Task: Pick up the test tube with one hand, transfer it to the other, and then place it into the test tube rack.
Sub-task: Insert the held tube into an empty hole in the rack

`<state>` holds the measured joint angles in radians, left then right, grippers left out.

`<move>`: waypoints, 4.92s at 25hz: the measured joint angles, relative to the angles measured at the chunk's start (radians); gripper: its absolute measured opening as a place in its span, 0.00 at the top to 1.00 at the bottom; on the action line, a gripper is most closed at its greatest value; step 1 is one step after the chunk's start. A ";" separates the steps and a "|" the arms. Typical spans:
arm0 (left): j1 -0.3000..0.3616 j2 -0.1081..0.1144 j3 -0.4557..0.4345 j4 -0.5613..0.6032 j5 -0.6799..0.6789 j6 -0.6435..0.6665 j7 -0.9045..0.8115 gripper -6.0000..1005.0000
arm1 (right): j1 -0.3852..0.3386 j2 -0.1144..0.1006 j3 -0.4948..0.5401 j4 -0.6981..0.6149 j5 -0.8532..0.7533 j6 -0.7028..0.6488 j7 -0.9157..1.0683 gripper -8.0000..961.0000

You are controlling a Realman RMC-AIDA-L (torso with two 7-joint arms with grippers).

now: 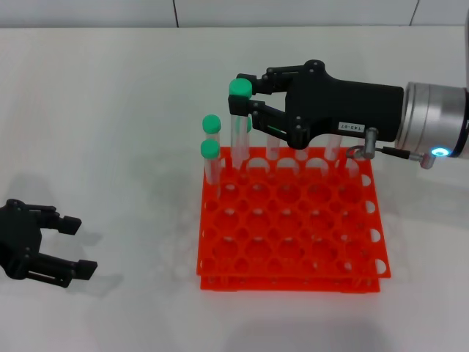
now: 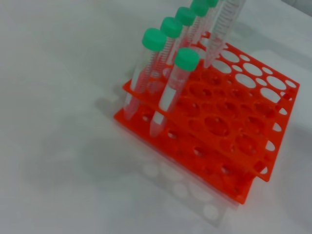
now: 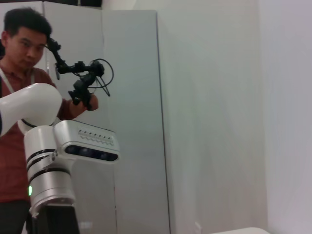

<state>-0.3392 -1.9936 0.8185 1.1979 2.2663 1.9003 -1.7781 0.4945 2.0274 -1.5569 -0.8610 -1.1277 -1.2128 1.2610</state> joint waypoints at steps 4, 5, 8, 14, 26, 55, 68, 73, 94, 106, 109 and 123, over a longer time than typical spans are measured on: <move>-0.004 0.003 -0.002 -0.028 0.010 0.000 0.022 0.12 | 0.003 0.000 -0.027 0.022 0.040 0.021 -0.026 0.72; -0.005 0.002 -0.003 -0.028 0.015 -0.001 0.025 0.12 | 0.003 0.000 -0.032 0.025 0.049 0.023 -0.032 0.72; -0.010 0.000 -0.003 -0.029 0.022 -0.002 0.034 0.12 | 0.003 0.000 -0.051 0.040 0.080 0.024 -0.054 0.72; -0.014 -0.011 -0.039 -0.039 0.012 -0.038 0.071 0.12 | 0.010 0.000 -0.063 0.071 0.109 0.026 -0.075 0.72; -0.027 -0.041 -0.168 -0.128 -0.035 -0.065 0.212 0.12 | 0.011 0.000 -0.066 0.073 0.124 0.033 -0.077 0.72; -0.029 -0.045 -0.165 -0.167 0.023 -0.076 0.229 0.12 | 0.038 0.000 -0.118 0.129 0.165 0.089 -0.099 0.72; -0.030 -0.046 -0.164 -0.167 0.024 -0.068 0.229 0.12 | 0.035 0.000 -0.135 0.161 0.188 0.082 -0.115 0.72; -0.029 -0.051 -0.163 -0.167 0.024 -0.066 0.228 0.12 | 0.031 0.000 -0.137 0.161 0.189 0.080 -0.115 0.72; -0.031 -0.056 -0.162 -0.167 0.015 -0.055 0.228 0.12 | 0.014 -0.001 -0.128 0.164 0.207 0.052 -0.127 0.72; -0.030 -0.057 -0.162 -0.165 0.013 -0.052 0.227 0.12 | -0.002 0.000 -0.128 0.181 0.223 0.040 -0.152 0.72; -0.030 -0.057 -0.162 -0.164 0.013 -0.051 0.227 0.12 | -0.002 0.000 -0.138 0.205 0.267 0.027 -0.188 0.72; -0.030 -0.057 -0.167 -0.162 0.013 -0.042 0.238 0.12 | 0.001 0.000 -0.194 0.271 0.383 -0.005 -0.301 0.72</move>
<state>-0.3696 -2.0508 0.6512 1.0355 2.2794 1.8584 -1.5402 0.4951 2.0278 -1.7505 -0.5900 -0.7442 -1.2175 0.9597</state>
